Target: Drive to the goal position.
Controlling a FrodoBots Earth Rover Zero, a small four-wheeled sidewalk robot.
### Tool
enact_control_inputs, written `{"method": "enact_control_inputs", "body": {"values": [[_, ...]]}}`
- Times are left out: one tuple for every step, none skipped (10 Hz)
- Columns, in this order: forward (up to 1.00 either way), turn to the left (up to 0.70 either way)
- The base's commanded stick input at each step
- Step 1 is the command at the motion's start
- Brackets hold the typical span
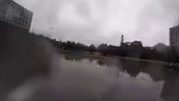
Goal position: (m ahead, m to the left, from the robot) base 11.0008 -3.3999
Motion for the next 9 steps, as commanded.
{"method": "enact_control_inputs", "body": {"values": [[0.70,0.00],[0.70,0.00],[0.70,0.00],[0.70,0.00],[0.70,0.00],[0.70,0.00],[0.70,0.00],[0.70,0.00],[0.70,0.00]]}}
